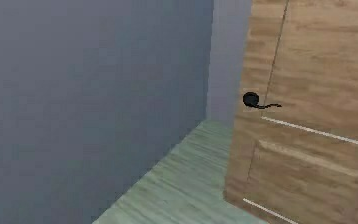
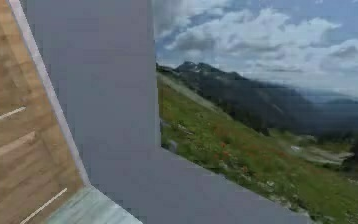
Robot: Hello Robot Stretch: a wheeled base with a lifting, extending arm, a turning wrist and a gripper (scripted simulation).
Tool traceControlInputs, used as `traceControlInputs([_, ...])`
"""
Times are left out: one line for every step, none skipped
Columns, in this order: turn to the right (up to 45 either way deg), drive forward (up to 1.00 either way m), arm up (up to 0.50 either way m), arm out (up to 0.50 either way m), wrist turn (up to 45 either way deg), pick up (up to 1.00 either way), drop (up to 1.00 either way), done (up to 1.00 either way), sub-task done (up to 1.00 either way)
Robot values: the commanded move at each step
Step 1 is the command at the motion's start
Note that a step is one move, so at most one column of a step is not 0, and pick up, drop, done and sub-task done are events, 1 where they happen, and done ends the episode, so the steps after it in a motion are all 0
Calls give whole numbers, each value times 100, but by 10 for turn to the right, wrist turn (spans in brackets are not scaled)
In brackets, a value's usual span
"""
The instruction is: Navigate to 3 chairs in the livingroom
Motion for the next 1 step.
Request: traceControlInputs([0,100,0,0,0,0,0,0,0])
